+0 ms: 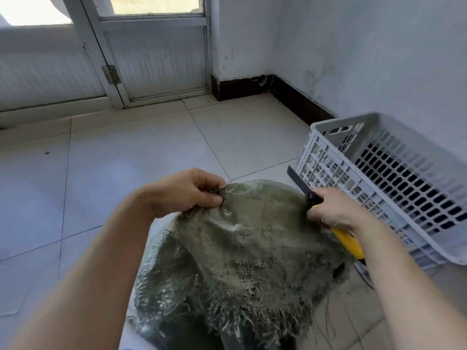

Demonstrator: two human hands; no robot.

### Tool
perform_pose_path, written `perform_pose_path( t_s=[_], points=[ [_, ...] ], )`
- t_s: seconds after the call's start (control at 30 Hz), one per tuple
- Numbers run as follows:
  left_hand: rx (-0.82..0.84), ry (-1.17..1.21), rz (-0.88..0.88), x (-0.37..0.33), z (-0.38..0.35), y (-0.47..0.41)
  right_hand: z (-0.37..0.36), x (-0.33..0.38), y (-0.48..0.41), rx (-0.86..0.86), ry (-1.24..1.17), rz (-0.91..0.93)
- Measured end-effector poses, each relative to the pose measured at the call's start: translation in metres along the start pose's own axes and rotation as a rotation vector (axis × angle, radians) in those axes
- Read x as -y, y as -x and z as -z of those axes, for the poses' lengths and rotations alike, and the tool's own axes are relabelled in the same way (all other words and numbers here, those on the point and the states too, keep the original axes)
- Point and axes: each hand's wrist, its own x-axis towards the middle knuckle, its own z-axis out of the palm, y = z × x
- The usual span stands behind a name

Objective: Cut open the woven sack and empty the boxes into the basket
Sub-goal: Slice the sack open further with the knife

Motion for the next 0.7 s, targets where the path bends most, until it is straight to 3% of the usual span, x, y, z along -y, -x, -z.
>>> perform_pose_path(
  t_s=[0.1, 0.27, 0.37, 0.47, 0.6, 0.7],
  points=[
    [-0.123, -0.098, 0.103, 0.019, 0.019, 0.005, 0.002, -0.005, -0.004, -0.022, -0.054, 0.005],
    [-0.221, -0.028, 0.165, 0.035, 0.030, 0.010, 0.001, -0.012, -0.003, 0.192, 0.076, -0.061],
    [-0.303, -0.063, 0.210, 0.045, 0.037, 0.007, 0.001, -0.015, 0.000, 0.206, 0.070, -0.136],
    [-0.355, -0.188, 0.297, 0.059, 0.043, 0.003, 0.010, -0.013, 0.003, 0.219, 0.138, -0.123],
    [-0.461, -0.403, 0.457, 0.070, 0.044, -0.005, 0.007, -0.010, 0.010, 0.374, 0.250, -0.155],
    [-0.490, -0.723, 0.646, 0.070, 0.034, -0.011, 0.002, -0.012, 0.008, 0.305, 0.202, -0.132]
  ],
)
